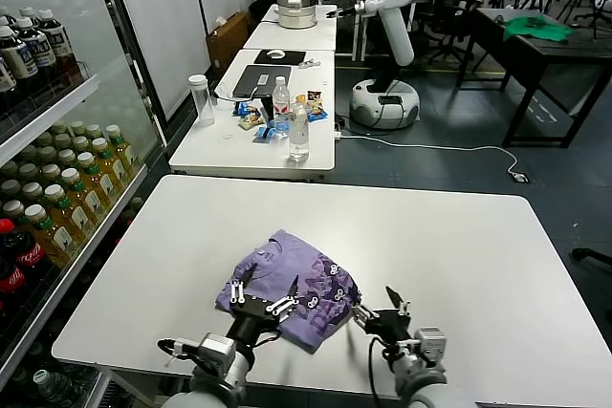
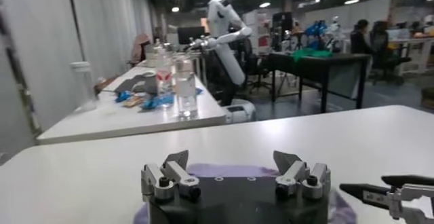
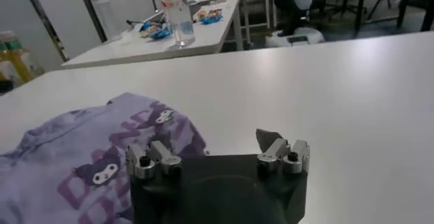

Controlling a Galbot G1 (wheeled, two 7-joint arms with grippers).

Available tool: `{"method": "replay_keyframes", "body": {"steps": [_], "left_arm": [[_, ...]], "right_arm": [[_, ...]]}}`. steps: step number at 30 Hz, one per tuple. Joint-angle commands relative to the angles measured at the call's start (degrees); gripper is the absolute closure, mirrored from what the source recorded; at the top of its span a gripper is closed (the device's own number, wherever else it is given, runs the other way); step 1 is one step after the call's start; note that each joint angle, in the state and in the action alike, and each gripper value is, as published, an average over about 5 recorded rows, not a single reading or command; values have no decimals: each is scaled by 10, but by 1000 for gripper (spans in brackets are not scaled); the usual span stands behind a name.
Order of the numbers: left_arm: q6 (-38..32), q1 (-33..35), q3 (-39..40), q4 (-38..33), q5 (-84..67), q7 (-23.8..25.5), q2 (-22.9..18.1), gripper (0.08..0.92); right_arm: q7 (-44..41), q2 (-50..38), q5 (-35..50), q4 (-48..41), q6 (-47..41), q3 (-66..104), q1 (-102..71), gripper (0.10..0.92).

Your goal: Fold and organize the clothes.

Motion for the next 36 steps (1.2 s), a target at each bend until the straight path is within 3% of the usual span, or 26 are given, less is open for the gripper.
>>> {"method": "replay_keyframes", "body": {"steps": [1,4,14,25,29,36], "left_arm": [[-11,22,-41,-5,-17,-3,7,177],[-13,24,-43,-3,-17,-5,7,177],[-14,19,-46,0,-26,-7,9,177],[-14,21,-54,0,-33,-7,15,177],[-14,25,-58,-2,-33,-7,16,177],[-14,35,-64,-6,-33,-5,13,177]], "right_arm": [[48,69,61,-91,9,-43,60,205],[55,73,84,-103,9,-39,68,247],[52,62,85,-116,8,-31,86,516],[18,-33,70,-178,-32,-23,203,825],[-16,-76,49,-235,-53,-34,286,866],[-92,-111,-6,-331,-59,-62,390,867]]}}
